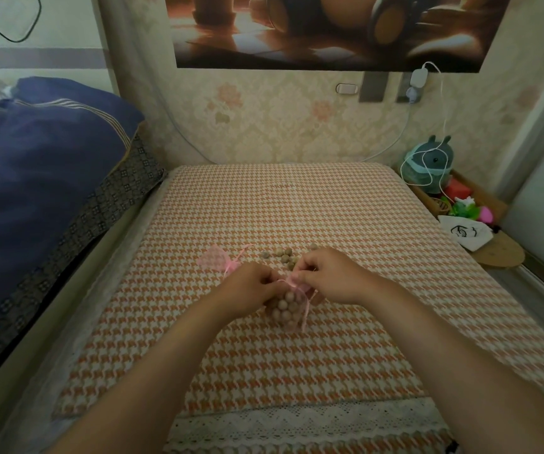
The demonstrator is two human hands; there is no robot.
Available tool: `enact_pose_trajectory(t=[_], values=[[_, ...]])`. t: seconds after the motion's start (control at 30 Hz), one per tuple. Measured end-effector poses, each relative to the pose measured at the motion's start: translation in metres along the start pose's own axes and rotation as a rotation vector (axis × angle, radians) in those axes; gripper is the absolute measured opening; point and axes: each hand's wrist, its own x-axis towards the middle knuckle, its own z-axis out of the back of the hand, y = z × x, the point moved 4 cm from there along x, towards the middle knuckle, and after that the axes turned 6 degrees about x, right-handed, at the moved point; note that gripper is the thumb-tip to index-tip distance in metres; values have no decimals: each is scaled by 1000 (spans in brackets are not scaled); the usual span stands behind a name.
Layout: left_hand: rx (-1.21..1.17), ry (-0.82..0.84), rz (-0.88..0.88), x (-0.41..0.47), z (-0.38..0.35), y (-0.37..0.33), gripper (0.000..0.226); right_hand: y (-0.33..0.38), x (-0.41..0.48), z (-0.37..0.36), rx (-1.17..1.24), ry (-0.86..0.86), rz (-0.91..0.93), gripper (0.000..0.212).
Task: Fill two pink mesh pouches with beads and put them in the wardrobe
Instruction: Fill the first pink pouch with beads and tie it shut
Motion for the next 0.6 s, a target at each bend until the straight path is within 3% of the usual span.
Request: enact_pose_trajectory(t=[0.17,0.33,0.43,0.53,0.6], values=[[65,12,-19,-2,-6,-3,18,-3,0,-2,-94,115,-69,11],[22,138,49,-6,-9,1,35,-3,-2,2,-27,21,-45,16],[-49,82,42,-6,-8,0,26,-3,0,1,26,39,-60,15],[-94,45,84,-5,-6,1,16,-4,-1,2,57,115,-108,32],[-74,48,92,-4,-8,3,13,-7,-3,1,86,175,-124,28]])
